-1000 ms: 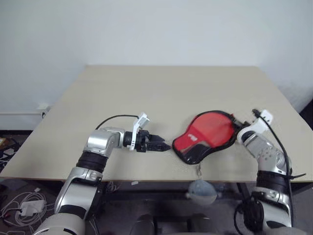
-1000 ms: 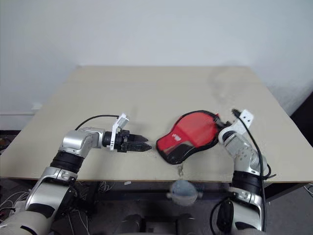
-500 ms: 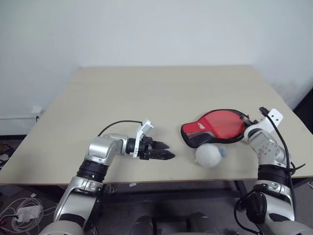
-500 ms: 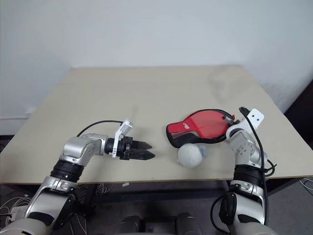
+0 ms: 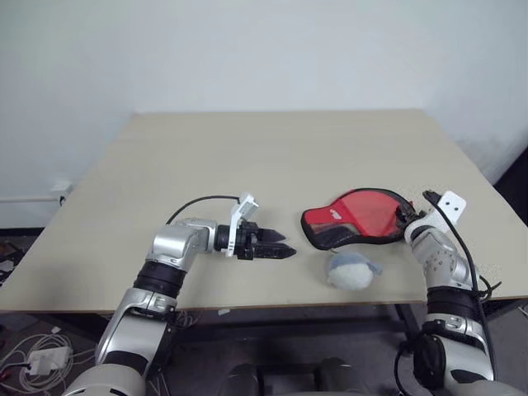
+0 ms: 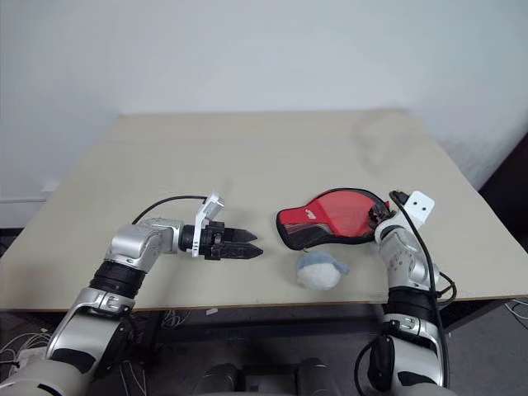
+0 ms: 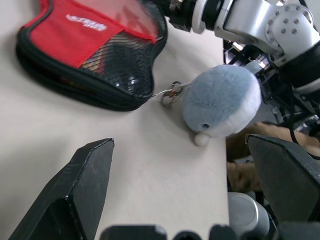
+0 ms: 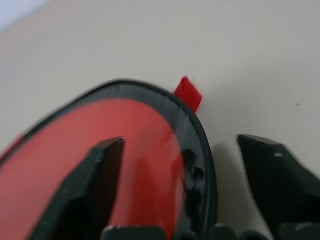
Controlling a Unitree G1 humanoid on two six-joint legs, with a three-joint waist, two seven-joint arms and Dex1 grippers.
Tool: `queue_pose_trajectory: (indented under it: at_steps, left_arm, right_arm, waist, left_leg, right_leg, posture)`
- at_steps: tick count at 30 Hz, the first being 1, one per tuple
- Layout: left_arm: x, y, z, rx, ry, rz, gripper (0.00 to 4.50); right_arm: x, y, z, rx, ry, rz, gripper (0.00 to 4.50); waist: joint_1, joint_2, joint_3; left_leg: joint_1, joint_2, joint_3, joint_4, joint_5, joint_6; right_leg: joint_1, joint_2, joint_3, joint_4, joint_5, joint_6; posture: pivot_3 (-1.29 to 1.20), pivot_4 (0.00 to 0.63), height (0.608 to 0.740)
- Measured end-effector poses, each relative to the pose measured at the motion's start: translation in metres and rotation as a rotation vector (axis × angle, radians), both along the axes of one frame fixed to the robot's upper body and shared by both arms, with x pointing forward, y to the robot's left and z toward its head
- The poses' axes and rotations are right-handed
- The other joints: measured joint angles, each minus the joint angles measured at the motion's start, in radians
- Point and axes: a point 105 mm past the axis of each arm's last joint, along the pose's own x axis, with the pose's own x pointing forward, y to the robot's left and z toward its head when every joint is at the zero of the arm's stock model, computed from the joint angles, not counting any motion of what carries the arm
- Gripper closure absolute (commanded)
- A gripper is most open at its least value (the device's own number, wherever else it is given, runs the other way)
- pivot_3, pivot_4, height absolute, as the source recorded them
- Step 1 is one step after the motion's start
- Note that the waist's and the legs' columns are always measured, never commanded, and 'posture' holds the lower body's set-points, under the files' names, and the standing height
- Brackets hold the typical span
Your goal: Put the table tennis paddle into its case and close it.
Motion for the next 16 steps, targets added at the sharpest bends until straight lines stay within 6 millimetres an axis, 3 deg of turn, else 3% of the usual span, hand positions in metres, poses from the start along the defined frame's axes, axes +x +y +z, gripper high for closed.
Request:
queue_pose_trajectory:
  at_steps: [4,7,12,16]
  left_arm:
    - [0.008,0.003,0.008,0.01,-0.035,0.01,0.0]
    - [0.014,0.012,0.011,0.045,-0.076,0.025,0.0]
    - [0.016,0.022,0.008,0.082,-0.094,0.042,0.0]
    - [0.007,0.032,-0.001,0.125,-0.094,0.044,0.0]
  right_arm:
    - [-0.005,0.009,0.031,-0.076,-0.135,0.129,0.03]
    - [-0.021,0.036,0.06,-0.139,-0.285,0.365,0.03]
    - [-0.065,0.091,0.064,-0.051,-0.333,0.783,0.03]
    - [-0.079,0.104,0.064,-0.011,-0.34,0.88,0.03]
  waist:
    - [0.001,0.0,0.0]
    - [-0.001,0.0,0.0]
    - [0.004,-0.001,0.0]
    - [0.004,-0.002,0.0]
  left_leg:
    - [0.0,0.0,0.0,0.0,0.0,0.0]
    - [0.0,0.0,0.0,0.0,0.0,0.0]
    - [0.0,0.0,0.0,0.001,0.0,0.0]
    - [0.0,0.0,0.0,0.002,0.0,0.0]
  right_leg:
    - [0.0,0.0,0.0,0.0,0.0,0.0]
    - [0.0,0.0,0.0,0.0,0.0,0.001]
    - [0.001,0.0,0.0,0.0,0.0,0.001]
    - [0.001,0.0,0.0,0.0,0.0,0.0]
  posture:
    - [0.0,0.0,0.74]
    - [0.0,0.0,0.74]
    - [0.0,0.0,0.74]
    - [0.0,0.0,0.74]
